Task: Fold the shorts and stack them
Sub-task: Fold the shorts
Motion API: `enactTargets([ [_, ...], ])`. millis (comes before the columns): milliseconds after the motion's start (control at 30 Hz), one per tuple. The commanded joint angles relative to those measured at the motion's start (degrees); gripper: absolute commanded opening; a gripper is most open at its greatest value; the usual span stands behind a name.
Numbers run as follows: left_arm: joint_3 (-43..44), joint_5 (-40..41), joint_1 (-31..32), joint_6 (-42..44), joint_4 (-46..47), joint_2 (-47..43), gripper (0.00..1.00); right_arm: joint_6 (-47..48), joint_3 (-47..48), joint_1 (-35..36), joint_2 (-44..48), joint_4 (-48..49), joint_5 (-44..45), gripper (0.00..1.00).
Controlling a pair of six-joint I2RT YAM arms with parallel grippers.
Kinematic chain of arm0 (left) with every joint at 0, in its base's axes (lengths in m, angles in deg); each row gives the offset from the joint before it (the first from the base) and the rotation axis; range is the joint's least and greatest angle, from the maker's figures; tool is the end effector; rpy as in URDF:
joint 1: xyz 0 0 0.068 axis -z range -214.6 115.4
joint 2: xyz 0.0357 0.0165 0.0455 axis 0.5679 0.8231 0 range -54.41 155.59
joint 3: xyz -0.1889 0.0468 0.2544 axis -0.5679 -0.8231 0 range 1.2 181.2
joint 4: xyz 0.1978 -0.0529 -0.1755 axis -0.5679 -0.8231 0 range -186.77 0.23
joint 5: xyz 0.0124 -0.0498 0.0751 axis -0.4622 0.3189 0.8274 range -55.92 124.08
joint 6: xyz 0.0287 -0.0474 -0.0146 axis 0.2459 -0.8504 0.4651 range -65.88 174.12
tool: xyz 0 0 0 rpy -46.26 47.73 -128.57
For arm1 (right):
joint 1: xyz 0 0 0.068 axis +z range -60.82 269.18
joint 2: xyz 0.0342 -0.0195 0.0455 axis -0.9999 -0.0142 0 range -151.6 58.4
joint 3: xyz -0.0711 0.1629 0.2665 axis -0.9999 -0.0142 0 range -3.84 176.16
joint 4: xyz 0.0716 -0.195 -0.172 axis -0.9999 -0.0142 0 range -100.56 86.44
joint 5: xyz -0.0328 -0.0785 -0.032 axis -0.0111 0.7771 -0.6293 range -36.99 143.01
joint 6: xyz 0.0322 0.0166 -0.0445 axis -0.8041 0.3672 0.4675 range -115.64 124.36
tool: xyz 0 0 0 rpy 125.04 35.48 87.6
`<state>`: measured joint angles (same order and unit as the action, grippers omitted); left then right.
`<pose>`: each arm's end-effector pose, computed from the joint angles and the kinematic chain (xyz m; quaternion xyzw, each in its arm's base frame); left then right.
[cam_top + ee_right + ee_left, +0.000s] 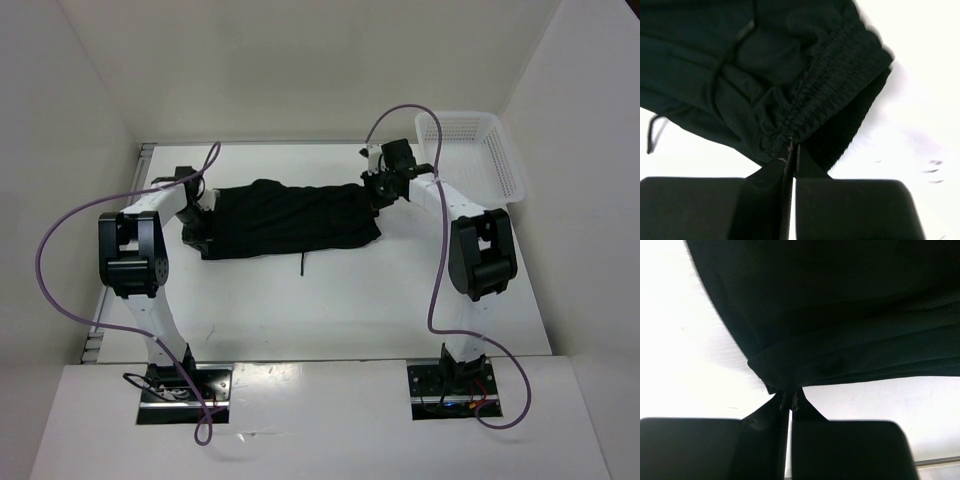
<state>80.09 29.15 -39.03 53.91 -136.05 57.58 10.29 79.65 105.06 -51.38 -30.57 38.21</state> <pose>0.4027 0.0276 0.2028 -0.0362 0.9941 -0.0394 0.0940 0.4277 0.1325 0.2584 -0.2179 0.9166 0.1488 0.3005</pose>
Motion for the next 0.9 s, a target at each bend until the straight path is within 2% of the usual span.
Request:
enactTargets([
  [0,4.24,1.94,-0.32,0.21,-1.61,-2.82,0.00,1.54,6.07,0.47,0.70,-1.45,-0.65,0.00],
  [200,11.27,-0.07,-3.83,0.21,-6.44,-2.82,0.00,5.66,13.80,-2.17,2.72,-10.76,-15.67,0.00],
  [333,14.62,-2.89,-6.11,0.21,-11.19,-2.82,0.00,8.91,14.26,-4.62,4.04,-18.32,-23.24,0.00],
  [500,12.79,-2.89,-7.35,0.21,-14.09,-1.59,0.00,10.85,7.07,-5.85,5.27,-19.84,-23.78,0.00],
  [633,6.83,-3.42,-7.88,0.21,-13.58,1.73,0.00,9.19,-1.55,-5.86,5.89,-16.96,-18.88,0.02],
  [733,3.91,-4.29,-7.35,0.21,-11.29,3.58,0.06,7.34,-6.57,-5.86,5.89,-12.73,-14.22,0.25],
  [767,3.29,-5.43,-6.83,0.21,-10.68,3.59,0.10,6.21,-7.10,-5.86,5.28,-11.16,-13.06,0.47],
  [800,2.50,-5.96,-6.13,0.21,-10.67,4.38,0.20,3.32,-7.63,-5.86,5.27,-10.18,-11.84,0.55],
  [867,1.97,-6.58,-5.60,0.21,-10.67,4.38,0.27,0.76,-7.63,-5.86,4.75,-7.90,-9.63,0.65],
])
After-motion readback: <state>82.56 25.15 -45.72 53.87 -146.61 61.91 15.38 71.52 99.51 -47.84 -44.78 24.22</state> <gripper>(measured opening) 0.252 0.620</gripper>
